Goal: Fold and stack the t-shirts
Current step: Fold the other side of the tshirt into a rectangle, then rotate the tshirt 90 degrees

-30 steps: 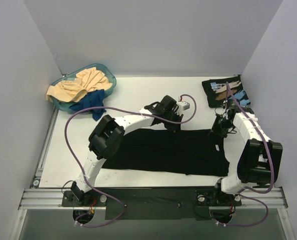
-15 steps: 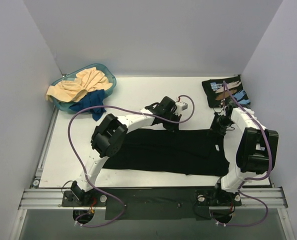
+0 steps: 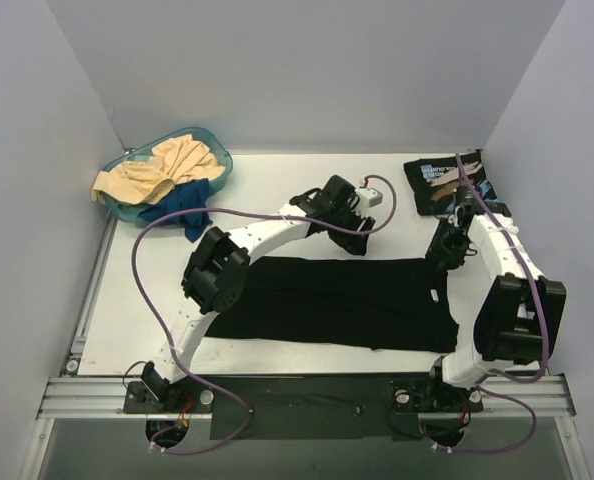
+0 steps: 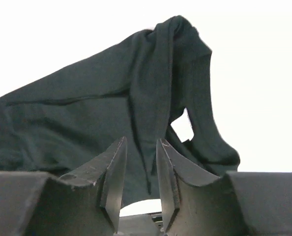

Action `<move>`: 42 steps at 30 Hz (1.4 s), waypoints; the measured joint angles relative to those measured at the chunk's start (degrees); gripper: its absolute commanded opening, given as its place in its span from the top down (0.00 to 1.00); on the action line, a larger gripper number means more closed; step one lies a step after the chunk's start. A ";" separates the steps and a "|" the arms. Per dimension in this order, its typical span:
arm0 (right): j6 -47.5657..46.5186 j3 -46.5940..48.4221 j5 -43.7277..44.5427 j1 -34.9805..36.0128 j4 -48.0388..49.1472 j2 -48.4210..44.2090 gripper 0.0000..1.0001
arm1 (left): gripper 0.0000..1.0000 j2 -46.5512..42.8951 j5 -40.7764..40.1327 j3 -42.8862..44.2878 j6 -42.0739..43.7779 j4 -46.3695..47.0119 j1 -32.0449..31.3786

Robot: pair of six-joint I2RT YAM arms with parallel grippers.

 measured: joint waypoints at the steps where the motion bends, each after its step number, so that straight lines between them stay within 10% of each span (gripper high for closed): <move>1: 0.26 0.11 0.92 0.44 -0.50 -1.68 0.88 | 0.39 0.00 0.02 1.29 0.63 -0.98 0.26; 10: 6.29 -8.98 0.33 10.36 -0.17 -11.98 1.00 | 0.79 -11.91 3.74 -7.10 8.85 -11.41 7.78; 20: 8.52 -11.82 -3.63 0.17 4.22 4.59 1.00 | 0.81 -29.79 -9.22 -39.63 26.29 -14.29 29.11; 28: 8.50 7.56 -10.84 -0.46 -1.53 21.66 1.00 | 0.82 -36.85 -19.47 -55.06 37.68 -11.56 30.88; 38: 6.49 35.69 -13.35 5.86 -5.05 38.12 0.97 | 0.69 -48.57 -4.83 -57.35 55.01 -38.69 29.11; 42: 3.91 40.70 -13.68 7.32 -5.95 37.77 0.78 | 0.58 -48.33 0.94 -48.89 56.68 -45.83 29.94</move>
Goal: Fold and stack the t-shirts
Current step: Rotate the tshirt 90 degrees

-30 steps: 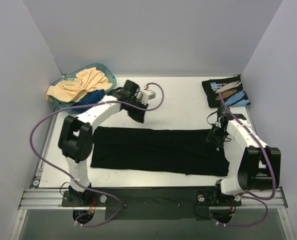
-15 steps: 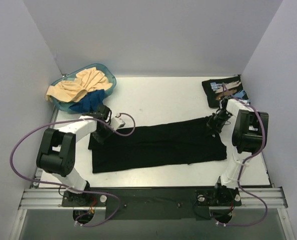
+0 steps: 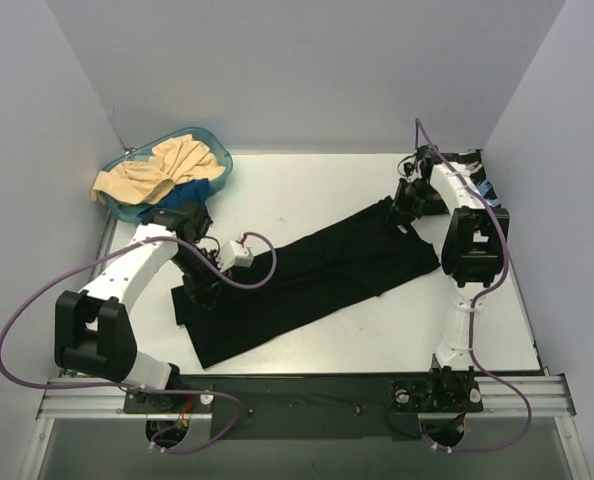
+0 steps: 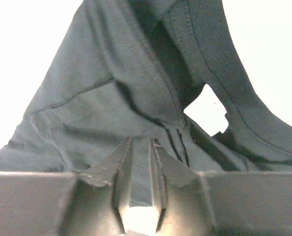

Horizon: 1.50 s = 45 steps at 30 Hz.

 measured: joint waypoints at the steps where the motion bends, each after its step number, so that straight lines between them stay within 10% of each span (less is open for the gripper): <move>1: -0.72 0.48 0.02 0.00 0.11 -0.81 0.72 | 0.57 0.15 1.40 2.34 -0.13 -0.79 0.76; 11: -1.51 -19.06 5.25 -7.37 -0.24 -28.94 0.50 | 0.35 5.92 -0.63 4.46 -7.85 10.62 14.56; 18: -1.29 -29.99 7.69 -16.15 0.57 -25.14 0.47 | 0.32 7.28 -7.41 -5.20 -5.73 20.17 15.04; 21: -1.31 -29.97 5.92 -16.57 2.56 -20.39 0.62 | 0.42 7.28 -9.05 -9.70 -3.52 21.97 14.99; 22: -1.40 -29.62 5.14 -16.55 2.82 -18.97 0.81 | 0.51 6.71 -9.35 -9.99 -3.28 22.03 14.91; 25: -1.05 -27.61 2.95 -16.48 3.69 -14.36 1.00 | 0.76 5.75 -9.86 -11.28 -1.90 22.69 14.88; 32: 1.44 -15.02 -2.84 -14.38 3.10 -5.42 1.00 | 0.79 4.37 -1.97 -12.83 5.86 11.17 12.81; 39: 9.05 9.97 -4.26 -9.27 4.79 8.04 1.00 | 0.40 2.84 6.95 -12.83 6.64 4.79 -2.93; 45: 19.32 22.12 -4.28 -5.51 11.41 18.01 1.00 | 0.31 2.67 11.04 -6.75 4.24 2.08 -5.62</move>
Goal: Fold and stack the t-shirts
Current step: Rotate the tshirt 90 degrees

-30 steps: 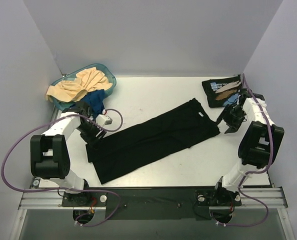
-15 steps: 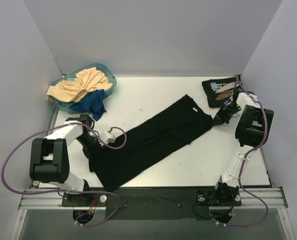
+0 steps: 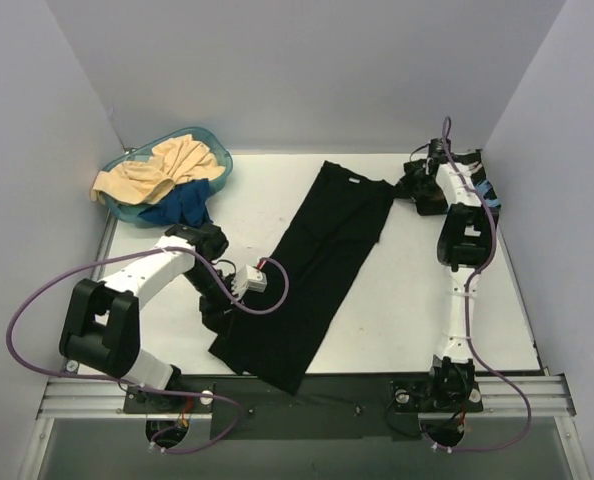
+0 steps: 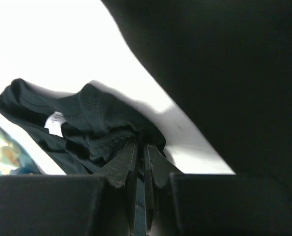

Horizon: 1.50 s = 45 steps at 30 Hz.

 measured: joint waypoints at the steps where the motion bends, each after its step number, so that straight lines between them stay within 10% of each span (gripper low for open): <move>1: 1.90 0.46 -0.26 0.39 1.60 0.98 1.00 | 0.31 -0.17 0.31 1.25 -0.07 -0.28 0.02; 4: 6.40 0.63 -0.37 1.49 6.95 1.86 0.94 | 0.31 -2.25 1.20 1.99 -0.07 -1.88 0.02; 11: 11.08 5.07 0.31 3.02 15.98 4.55 0.34 | 0.31 -6.95 0.33 -4.00 -6.51 1.38 0.02; 17: 7.02 -0.81 5.38 2.84 15.28 -3.43 0.10 | 0.33 -6.73 -3.61 -5.75 -12.37 10.19 -0.02; 24: -2.21 -24.85 15.32 5.29 8.96 -35.47 0.06 | 0.33 -7.58 -4.17 -7.39 -14.67 18.34 -0.11; 31: -2.03 -61.75 17.92 27.96 3.15 -69.72 0.14 | 0.33 -10.84 -2.97 -8.15 -18.01 23.23 -0.46; 39: 13.86 -91.73 13.75 50.05 6.38 -75.58 0.34 | 0.33 -14.32 -2.40 -6.93 -22.88 24.28 -0.39; 45: 18.93 -94.20 7.93 56.11 17.77 -69.53 0.34 | 0.33 -21.20 -1.14 -4.33 -29.07 24.30 -0.17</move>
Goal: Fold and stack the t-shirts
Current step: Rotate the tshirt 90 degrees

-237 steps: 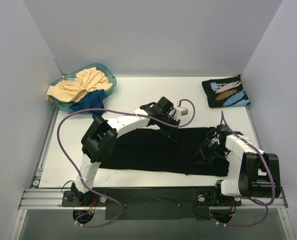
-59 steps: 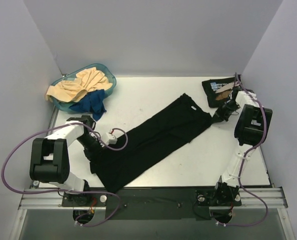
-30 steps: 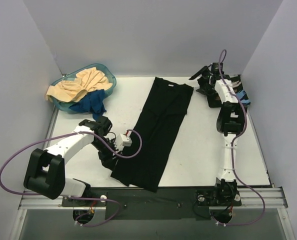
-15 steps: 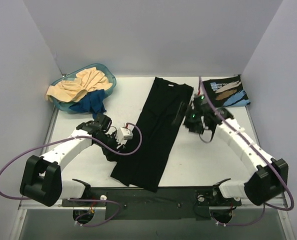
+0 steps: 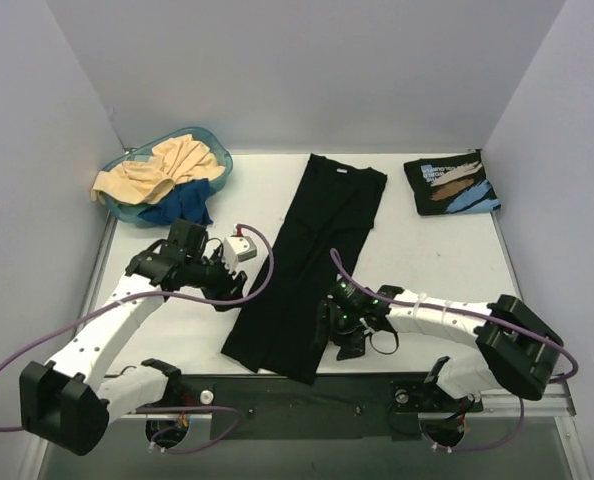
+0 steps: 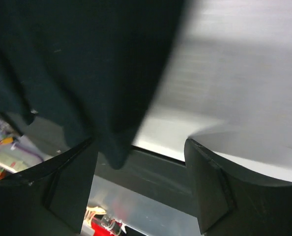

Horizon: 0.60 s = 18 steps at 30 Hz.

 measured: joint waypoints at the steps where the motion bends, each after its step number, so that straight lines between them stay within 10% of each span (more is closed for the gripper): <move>1: 0.70 0.44 -1.03 1.33 2.05 1.25 0.35 | 0.33 -1.51 0.20 0.02 -0.85 0.00 0.00; 3: 2.60 0.57 -3.08 3.43 7.54 3.41 0.45 | 0.33 -4.09 0.70 0.02 -2.32 -0.07 0.00; 7: 4.98 -0.09 -6.71 4.85 17.62 8.66 1.00 | 0.34 -6.84 2.86 0.02 -4.74 -0.24 0.20; 18: 2.60 -13.00 -6.08 -2.56 11.78 -7.96 1.00 | 0.34 -7.30 14.93 0.15 10.93 -6.40 -9.40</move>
